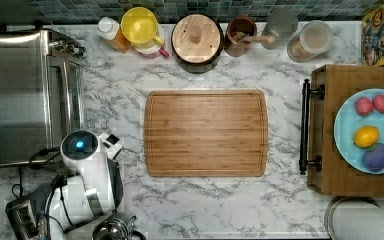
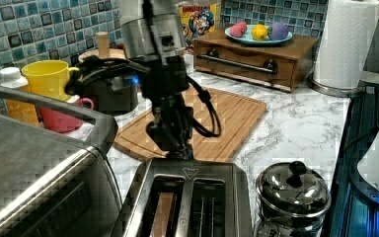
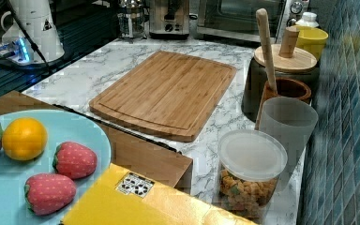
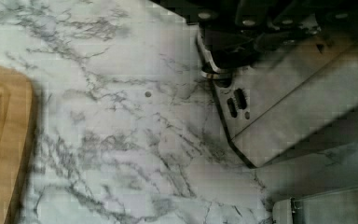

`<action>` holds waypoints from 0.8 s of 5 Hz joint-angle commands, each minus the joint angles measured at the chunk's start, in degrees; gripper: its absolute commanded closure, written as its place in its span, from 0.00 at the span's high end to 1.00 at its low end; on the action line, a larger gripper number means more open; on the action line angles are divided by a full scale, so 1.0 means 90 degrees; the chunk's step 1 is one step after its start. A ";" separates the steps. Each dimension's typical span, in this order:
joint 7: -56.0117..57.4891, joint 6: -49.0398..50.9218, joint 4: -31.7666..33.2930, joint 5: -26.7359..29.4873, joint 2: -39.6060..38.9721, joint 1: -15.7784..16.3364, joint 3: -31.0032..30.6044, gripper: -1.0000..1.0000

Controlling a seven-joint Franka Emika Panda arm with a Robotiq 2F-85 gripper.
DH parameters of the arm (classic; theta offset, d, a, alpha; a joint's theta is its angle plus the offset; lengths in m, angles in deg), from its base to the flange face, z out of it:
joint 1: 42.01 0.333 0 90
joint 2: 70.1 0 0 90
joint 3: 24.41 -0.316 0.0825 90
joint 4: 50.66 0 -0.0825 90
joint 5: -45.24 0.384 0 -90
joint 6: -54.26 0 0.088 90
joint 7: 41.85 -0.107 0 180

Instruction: Turn on the toaster.

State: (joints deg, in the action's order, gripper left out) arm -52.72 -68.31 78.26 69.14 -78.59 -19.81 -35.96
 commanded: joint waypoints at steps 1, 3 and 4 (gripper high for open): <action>-0.0100 -0.0341 0.1563 0.0019 0.0380 -0.0218 0.0262 0.00; -0.0103 -0.0343 0.1567 0.0015 0.0379 -0.0267 0.0214 0.00; -0.0101 -0.0342 0.1565 0.0016 0.0380 -0.0245 0.0236 0.00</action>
State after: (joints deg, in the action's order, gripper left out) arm -52.92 -71.47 84.52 69.50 -74.31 -20.52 -34.53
